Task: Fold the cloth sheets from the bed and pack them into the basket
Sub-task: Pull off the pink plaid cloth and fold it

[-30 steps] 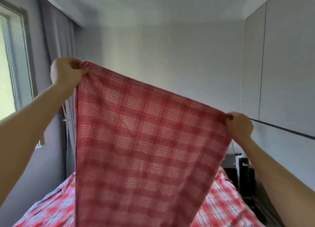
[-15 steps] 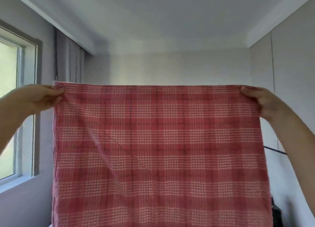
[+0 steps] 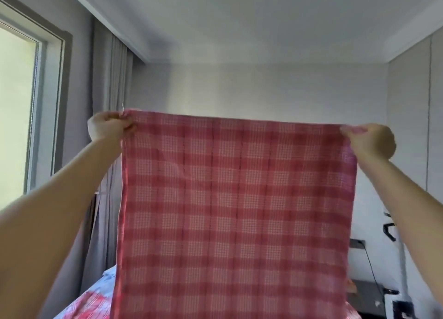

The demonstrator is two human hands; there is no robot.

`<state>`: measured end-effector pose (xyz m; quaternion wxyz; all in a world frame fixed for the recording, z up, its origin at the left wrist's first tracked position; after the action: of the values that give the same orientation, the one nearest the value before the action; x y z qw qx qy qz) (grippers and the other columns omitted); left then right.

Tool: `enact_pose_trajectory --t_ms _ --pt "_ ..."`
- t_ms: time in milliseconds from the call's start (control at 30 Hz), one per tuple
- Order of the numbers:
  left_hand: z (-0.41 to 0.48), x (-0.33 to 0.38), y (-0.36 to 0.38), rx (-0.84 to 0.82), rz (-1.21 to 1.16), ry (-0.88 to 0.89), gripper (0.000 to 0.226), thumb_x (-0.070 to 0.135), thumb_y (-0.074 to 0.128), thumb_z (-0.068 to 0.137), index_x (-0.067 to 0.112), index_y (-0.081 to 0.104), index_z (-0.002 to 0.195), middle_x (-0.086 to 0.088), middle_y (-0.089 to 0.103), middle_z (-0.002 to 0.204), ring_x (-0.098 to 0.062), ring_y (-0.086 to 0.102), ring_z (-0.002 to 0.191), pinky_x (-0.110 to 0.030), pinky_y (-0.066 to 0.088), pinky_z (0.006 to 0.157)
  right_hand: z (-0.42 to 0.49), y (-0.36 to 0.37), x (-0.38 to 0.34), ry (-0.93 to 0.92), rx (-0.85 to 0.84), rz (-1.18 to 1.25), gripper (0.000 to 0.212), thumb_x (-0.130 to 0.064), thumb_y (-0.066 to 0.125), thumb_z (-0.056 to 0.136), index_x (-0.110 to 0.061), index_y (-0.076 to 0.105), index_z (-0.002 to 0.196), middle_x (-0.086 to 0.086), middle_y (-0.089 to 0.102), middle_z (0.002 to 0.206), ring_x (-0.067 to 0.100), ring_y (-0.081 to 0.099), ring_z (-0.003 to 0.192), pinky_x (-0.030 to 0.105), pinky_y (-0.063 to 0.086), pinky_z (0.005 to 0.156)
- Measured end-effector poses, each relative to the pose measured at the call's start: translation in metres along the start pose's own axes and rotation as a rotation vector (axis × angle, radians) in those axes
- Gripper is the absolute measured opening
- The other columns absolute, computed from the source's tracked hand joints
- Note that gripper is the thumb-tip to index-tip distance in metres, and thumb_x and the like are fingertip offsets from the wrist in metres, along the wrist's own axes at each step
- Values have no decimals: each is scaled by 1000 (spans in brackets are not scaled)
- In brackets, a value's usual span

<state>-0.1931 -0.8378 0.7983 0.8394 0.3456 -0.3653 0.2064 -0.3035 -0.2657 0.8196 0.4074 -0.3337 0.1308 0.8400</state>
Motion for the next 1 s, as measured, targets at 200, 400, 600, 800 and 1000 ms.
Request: enact_pose_trajectory --t_ms 200,400,600,800,1000 --pt "-11 70 -8 -44 -322 101 29 -9 56 87 18 48 80 -1 57 92 -12 65 81 -23 57 73 16 -40 -27 60 28 585 22 -30 76 75 -28 60 61 -13 62 70 7 60 73 31 56 79" --pt "-101 58 -70 -207 -46 1 33 -8 53 89 14 62 66 10 68 59 -3 68 61 -15 55 69 -65 -73 14 167 -189 686 7 -21 72 83 -23 66 79 -23 67 60 -6 63 62 15 52 67" --pt "-168 -6 -177 -376 202 -247 34 -8 58 83 11 72 59 -4 72 78 -15 72 74 -20 57 71 -194 -110 88 389 -562 626 76 -57 85 28 -15 68 89 -12 73 74 1 67 66 15 53 61" --pt "-237 -68 -274 -914 790 -380 20 3 84 57 17 76 69 -9 74 75 -19 71 68 -31 59 72 -344 -160 157 611 -866 394 74 -58 91 13 -16 78 72 3 74 74 10 69 63 17 55 58" --pt "-331 -124 -359 -1278 1211 -482 24 8 89 57 19 73 71 -1 72 69 -6 63 60 -21 51 67 -478 -214 204 818 -1154 198 45 -24 84 62 9 70 90 30 66 101 24 70 73 25 59 66"
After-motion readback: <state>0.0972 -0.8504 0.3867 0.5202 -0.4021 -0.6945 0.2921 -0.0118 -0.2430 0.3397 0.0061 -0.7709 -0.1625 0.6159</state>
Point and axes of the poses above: each hand's wrist, its own z-axis towards the middle knuckle, its own y-axis out of the palm, x = y × z, the point moved 8 cm from there along z, towards the middle knuckle
